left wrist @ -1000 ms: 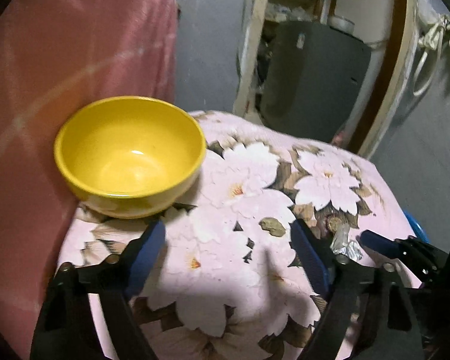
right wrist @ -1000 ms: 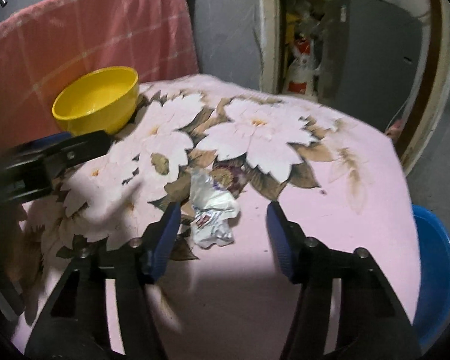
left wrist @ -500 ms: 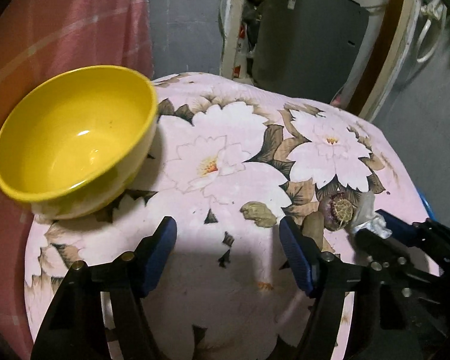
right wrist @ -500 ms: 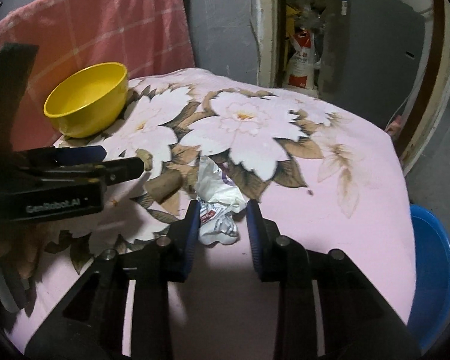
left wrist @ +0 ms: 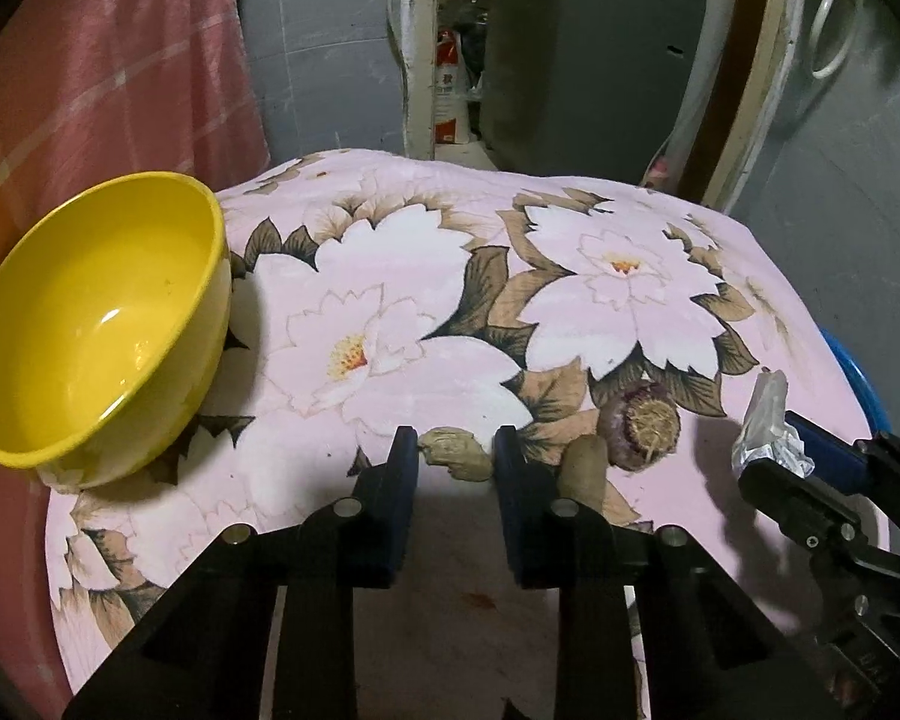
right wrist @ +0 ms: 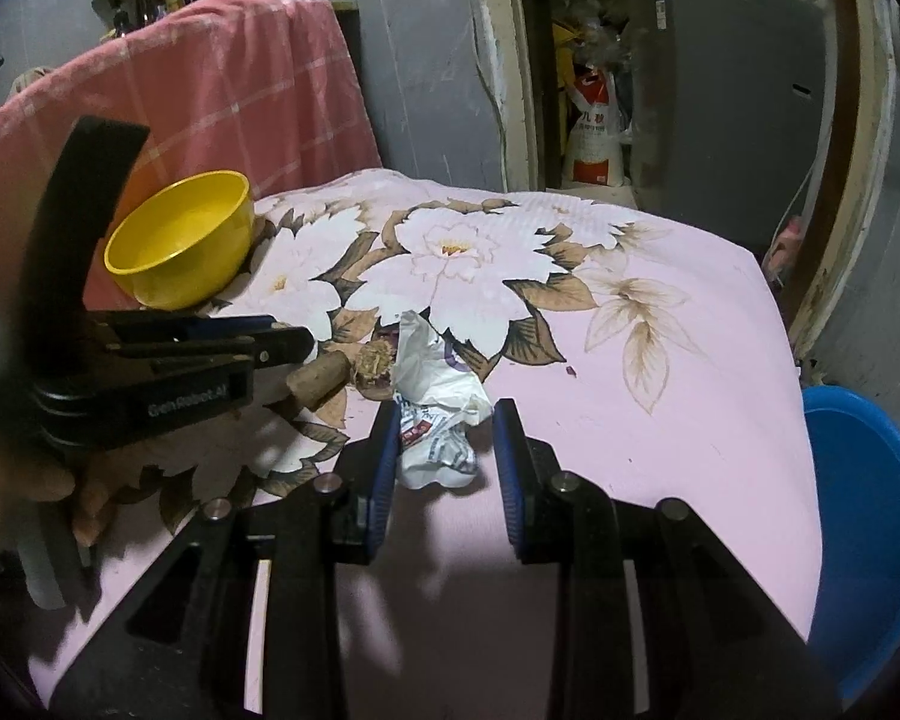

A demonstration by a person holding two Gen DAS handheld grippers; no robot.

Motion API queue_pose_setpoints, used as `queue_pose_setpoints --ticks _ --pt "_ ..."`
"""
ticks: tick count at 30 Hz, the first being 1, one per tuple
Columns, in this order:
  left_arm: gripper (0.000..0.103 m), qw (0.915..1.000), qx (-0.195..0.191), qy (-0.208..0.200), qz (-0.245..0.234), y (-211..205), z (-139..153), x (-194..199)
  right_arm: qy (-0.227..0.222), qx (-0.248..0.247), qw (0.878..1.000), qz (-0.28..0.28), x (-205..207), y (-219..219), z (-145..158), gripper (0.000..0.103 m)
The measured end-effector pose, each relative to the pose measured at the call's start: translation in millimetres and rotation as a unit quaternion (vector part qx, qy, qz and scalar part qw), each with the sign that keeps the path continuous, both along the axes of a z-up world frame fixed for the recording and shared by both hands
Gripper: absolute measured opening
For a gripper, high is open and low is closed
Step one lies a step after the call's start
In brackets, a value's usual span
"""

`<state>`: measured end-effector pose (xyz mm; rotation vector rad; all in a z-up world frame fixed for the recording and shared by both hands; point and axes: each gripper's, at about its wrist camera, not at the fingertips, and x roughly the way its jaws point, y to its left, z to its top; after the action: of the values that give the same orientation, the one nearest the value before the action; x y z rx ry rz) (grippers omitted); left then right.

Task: Collect trash
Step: 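Grasp the brown paper scrap with the left tool while the right tool grasps the silver foil, then carry the brown scrap and silver foil over the blue basin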

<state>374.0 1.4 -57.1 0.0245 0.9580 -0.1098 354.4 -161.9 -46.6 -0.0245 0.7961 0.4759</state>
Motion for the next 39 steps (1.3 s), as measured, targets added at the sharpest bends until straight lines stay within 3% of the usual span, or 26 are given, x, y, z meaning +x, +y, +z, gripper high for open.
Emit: queue_pose_setpoints --ticks 4,11,16,23,31,39 --pt "0.022 0.9997 -0.023 -0.008 0.007 -3.7 5.0 -7.3 -0.008 0.011 1.0 -0.004 -6.3 -4.4 6.3 0.038" --pt "0.022 0.9936 -0.08 -0.08 0.008 -11.1 39.7 -43.3 -0.066 0.024 0.997 -0.021 -30.2 -19.0 35.0 0.038" --pt "0.022 0.9821 -0.109 -0.153 -0.01 -26.6 75.6 -68.7 -0.125 0.036 0.991 -0.037 -49.4 -32.9 62.5 0.038" --pt "0.022 0.9577 -0.129 -0.252 -0.052 -63.0 124.5 -93.3 -0.212 0.051 0.974 -0.067 -79.7 -63.9 104.2 0.039" --pt "0.022 0.9371 -0.134 -0.307 -0.098 -109.2 155.1 -113.3 -0.273 0.053 0.955 -0.107 -109.6 -110.3 131.5 0.039" --pt "0.022 0.9279 -0.123 -0.323 -0.141 -159.0 162.8 -123.0 -0.296 0.06 0.941 -0.15 -131.7 -159.4 140.1 0.039"
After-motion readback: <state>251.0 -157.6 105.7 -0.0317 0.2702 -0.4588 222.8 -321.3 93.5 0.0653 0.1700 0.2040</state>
